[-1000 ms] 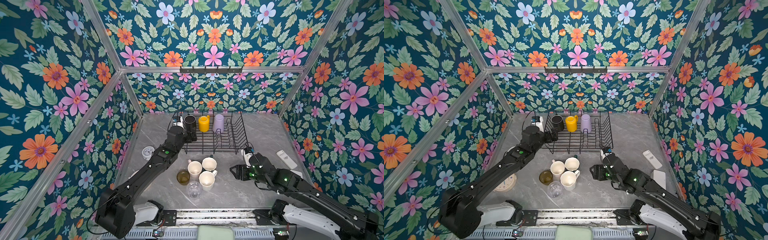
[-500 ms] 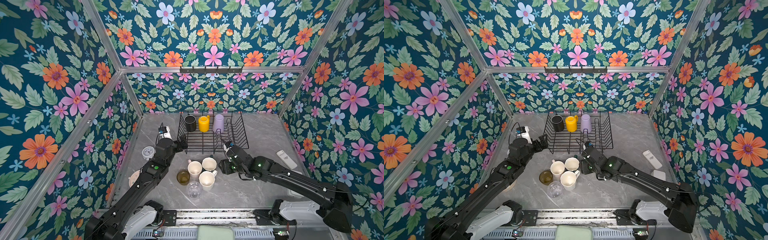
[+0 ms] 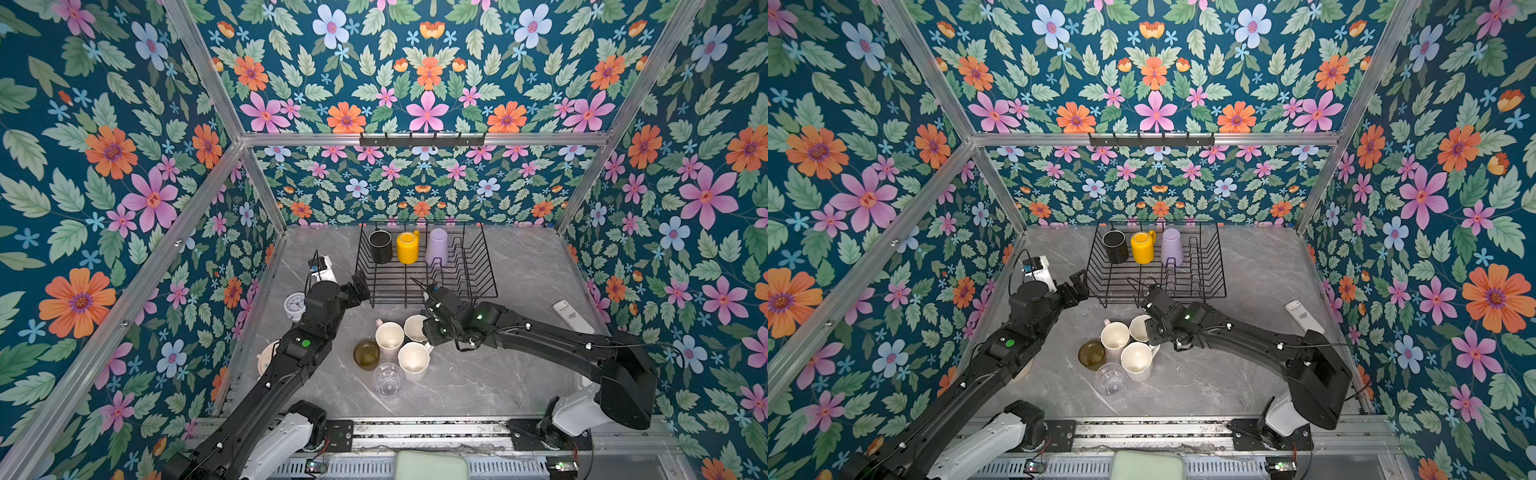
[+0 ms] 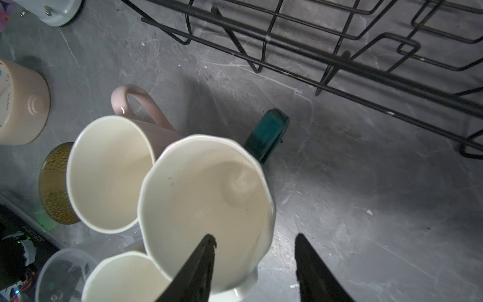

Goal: Load the cups into the dish rack
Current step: 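Reach the right gripper to the dark green mug and grasp it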

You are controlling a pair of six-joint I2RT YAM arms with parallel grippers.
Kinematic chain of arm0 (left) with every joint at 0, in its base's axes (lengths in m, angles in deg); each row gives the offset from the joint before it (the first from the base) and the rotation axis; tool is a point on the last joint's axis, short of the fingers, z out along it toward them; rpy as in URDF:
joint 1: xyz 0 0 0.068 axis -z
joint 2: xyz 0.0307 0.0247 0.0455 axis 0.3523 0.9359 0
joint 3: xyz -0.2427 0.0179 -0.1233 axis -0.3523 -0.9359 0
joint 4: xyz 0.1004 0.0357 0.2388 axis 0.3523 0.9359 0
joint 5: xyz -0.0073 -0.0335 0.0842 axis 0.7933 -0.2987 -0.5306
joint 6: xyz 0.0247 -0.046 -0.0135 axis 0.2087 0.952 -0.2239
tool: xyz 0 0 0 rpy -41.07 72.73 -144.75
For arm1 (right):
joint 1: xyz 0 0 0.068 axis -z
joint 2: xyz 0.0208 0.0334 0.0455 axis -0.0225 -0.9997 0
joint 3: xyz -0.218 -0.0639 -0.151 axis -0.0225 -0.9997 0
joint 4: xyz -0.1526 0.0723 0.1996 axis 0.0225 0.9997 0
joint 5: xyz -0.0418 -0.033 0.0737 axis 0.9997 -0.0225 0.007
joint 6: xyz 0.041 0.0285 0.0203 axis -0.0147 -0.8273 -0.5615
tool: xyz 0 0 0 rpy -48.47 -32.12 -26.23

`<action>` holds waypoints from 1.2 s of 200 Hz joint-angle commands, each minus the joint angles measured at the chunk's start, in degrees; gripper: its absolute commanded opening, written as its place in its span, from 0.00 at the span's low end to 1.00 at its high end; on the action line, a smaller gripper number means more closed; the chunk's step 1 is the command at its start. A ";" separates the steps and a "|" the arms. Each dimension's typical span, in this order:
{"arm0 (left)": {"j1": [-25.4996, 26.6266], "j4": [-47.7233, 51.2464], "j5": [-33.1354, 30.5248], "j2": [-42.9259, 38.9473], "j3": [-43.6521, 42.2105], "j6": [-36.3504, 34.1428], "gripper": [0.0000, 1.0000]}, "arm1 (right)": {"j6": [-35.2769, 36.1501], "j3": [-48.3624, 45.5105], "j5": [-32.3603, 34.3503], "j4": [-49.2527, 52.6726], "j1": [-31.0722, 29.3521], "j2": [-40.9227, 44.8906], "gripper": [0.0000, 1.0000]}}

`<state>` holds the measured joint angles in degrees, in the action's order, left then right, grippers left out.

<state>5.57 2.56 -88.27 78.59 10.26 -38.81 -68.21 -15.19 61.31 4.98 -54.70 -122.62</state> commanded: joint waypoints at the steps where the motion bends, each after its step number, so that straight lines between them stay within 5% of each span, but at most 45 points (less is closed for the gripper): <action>1: -0.17 0.17 -0.50 -0.12 -0.07 0.04 1.00 | 1.10 0.98 -0.33 -0.80 0.00 -1.66 0.47; 67: -0.37 0.79 -0.92 -1.11 -0.38 -0.06 1.00 | 1.67 1.91 0.82 -0.37 -0.02 -4.10 0.35; 181: -0.88 0.79 -0.62 -1.80 -0.68 0.55 1.00 | 0.05 -0.08 3.87 -0.78 0.05 -0.48 0.00; 240: -0.99 0.26 0.13 -2.32 -1.01 1.27 1.00 | -1.23 -1.19 6.62 -1.15 0.55 3.06 0.00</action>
<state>4.60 3.94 -88.38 76.66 9.24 -37.65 -68.12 -16.00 65.99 6.18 -54.42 -121.37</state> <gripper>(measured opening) 0.996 0.067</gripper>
